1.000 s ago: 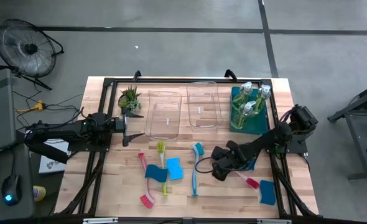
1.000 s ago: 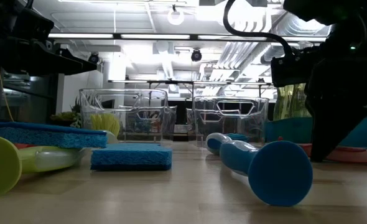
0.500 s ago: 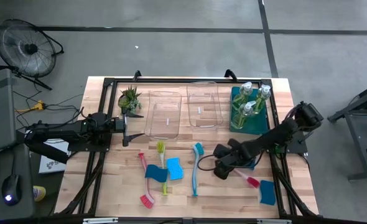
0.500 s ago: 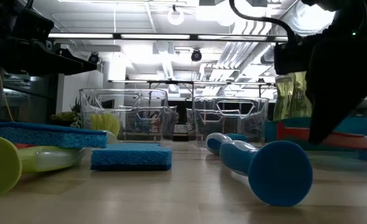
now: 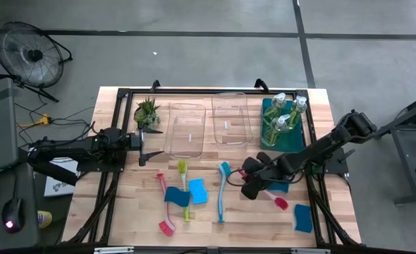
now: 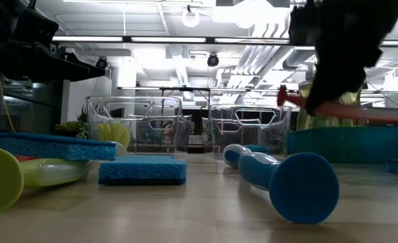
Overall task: Pick & Place Kitchen Sink Supplies
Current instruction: Put the right red dishwashing brush into the right transparent bin
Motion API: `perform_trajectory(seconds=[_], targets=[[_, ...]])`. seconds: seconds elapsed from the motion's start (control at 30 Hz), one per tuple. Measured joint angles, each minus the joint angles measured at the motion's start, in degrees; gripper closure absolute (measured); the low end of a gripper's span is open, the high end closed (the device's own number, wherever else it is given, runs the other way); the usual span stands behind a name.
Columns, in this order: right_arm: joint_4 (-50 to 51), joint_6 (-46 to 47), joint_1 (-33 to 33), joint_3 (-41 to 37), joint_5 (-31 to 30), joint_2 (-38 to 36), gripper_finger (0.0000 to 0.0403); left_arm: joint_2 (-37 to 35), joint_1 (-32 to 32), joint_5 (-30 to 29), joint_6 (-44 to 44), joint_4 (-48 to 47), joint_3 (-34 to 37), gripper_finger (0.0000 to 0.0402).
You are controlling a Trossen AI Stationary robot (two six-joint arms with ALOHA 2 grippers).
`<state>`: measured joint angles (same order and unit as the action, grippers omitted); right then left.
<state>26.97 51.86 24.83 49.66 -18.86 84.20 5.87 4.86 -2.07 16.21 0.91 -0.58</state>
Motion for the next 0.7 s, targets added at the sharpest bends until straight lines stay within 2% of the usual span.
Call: perform_trajectory(seconds=[0.4,0.7], targets=[[-8.2,-8.5,-2.9,0.0,-1.2,-7.7,0.0305,0.0,0.0,0.0,0.0,0.0,0.0,0.0035],[-17.5,-17.3,-6.0,0.1,-2.3,-9.8,0.0305,0.0,0.0,0.0,0.0,0.0,0.0,0.0035]])
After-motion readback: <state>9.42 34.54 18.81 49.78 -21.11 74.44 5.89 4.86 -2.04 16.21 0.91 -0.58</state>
